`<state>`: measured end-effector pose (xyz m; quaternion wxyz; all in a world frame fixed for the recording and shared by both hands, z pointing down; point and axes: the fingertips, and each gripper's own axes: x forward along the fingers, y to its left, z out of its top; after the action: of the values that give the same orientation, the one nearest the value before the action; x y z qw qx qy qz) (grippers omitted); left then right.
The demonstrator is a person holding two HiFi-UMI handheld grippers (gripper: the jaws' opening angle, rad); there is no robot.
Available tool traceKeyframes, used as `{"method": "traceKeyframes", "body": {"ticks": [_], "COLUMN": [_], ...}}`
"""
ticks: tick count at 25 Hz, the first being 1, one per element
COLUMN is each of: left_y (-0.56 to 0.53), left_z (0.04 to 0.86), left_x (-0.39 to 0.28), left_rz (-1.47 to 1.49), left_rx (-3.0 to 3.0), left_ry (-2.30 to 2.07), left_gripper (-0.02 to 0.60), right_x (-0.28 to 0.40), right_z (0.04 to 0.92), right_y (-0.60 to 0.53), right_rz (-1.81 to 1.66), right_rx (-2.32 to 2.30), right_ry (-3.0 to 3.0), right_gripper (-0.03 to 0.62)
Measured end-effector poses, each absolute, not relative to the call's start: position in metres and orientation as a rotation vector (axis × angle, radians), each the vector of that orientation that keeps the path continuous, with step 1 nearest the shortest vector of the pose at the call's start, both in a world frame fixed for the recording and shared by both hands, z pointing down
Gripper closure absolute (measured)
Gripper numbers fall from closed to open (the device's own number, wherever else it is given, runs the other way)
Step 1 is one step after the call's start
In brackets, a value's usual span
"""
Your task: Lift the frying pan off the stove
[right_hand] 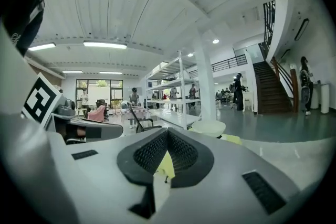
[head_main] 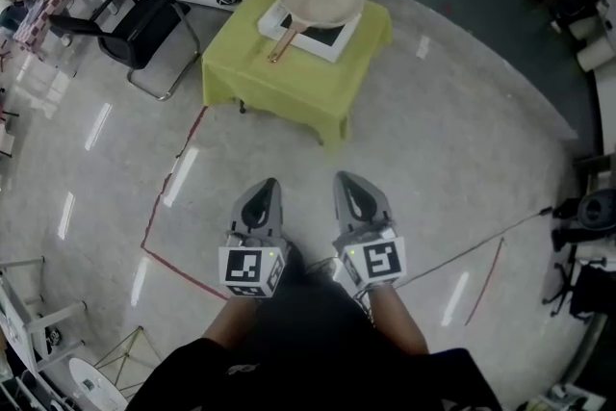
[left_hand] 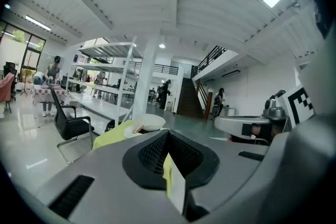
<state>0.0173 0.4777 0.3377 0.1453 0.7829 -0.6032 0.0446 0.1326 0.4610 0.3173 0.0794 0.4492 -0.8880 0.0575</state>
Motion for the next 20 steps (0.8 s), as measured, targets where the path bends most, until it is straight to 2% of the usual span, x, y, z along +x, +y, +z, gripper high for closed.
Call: {"method": "traceKeyframes", "body": {"ticks": [10,20], "left_y": [0.414,0.352], "left_z": [0.343,0.344], "left_x": [-0.059,-0.058], "left_rz": [0.13,0.072], "left_rx": [2.256,2.269], "left_ry": [-1.669,-1.599], "left_gripper": [0.538,0.538], "right_x": [0.056,0.055], "right_z": [0.315,0.314], "right_y": [0.395,0.332], "right_rz": [0.129,0.131], "right_rx": [1.32,1.352], "right_ry": [-2.626,-2.587], "right_gripper": [0.579,0.579]}}
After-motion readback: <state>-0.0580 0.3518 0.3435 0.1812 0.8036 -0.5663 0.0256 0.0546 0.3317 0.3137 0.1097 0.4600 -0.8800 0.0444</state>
